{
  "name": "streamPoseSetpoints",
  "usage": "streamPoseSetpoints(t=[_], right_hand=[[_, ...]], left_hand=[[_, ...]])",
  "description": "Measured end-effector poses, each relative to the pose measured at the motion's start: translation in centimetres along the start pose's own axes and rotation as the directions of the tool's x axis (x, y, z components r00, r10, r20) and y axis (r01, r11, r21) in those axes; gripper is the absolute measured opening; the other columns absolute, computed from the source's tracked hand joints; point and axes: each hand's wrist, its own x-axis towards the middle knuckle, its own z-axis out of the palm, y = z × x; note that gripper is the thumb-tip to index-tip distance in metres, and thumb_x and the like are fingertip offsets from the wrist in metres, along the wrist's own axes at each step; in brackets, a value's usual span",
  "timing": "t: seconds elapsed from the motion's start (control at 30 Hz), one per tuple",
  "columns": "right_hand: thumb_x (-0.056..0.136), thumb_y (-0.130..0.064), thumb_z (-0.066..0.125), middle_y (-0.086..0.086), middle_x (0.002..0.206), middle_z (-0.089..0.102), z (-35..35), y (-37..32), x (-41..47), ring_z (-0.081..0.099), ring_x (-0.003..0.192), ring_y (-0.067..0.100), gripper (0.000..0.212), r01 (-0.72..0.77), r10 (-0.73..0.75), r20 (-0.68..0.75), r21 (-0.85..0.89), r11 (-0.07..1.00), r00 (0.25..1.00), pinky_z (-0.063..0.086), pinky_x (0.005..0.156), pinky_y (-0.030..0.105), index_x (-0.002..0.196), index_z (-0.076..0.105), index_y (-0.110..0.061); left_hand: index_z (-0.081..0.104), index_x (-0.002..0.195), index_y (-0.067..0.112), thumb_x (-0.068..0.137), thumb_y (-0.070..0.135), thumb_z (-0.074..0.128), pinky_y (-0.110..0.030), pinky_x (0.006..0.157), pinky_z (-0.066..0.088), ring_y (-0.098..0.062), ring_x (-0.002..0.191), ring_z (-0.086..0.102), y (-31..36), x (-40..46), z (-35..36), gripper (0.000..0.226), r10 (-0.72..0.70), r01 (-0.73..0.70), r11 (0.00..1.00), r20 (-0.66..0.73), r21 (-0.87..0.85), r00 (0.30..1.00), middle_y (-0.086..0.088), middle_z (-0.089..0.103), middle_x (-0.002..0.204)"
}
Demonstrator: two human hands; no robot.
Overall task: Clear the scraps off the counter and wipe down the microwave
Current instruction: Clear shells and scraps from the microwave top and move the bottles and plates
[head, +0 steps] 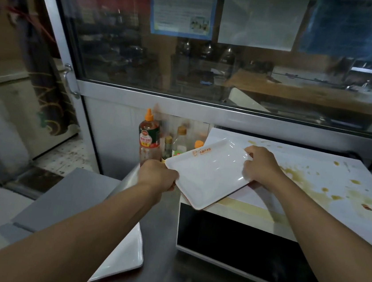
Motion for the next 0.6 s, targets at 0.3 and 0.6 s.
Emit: streamPoseSetpoints(t=[0.3,0.6], right_hand=[[0.072,0.011,0.049,0.017,0.096,0.064,2.2,-8.1,-3.1,0.051,0.080,0.025,0.033,0.204,-0.199,-0.096,0.044,0.978,0.975,0.037,0.064,0.028,0.098,0.067,0.002],[0.074,0.007,0.049,0.017,0.088,0.063,10.1,-15.8,-7.7,0.058,0.087,0.032,0.023,0.237,-0.238,-0.012,-0.035,0.971,0.971,0.048,0.074,0.032,0.089,0.066,0.002]], left_hand=[[0.053,0.053,0.006,0.076,-0.004,0.062,-0.041,0.070,0.059,-0.025,0.056,0.058,-2.5,0.6,-9.3,0.027,-0.018,0.003,0.996,-0.159,-0.095,0.987,-0.011,0.056,0.058],[0.040,0.051,0.007,0.075,-0.013,0.052,-0.034,0.067,0.044,-0.023,0.057,0.047,-8.3,1.8,-19.7,0.033,-0.095,0.077,0.990,-0.163,-0.117,0.982,-0.009,0.046,0.058]])
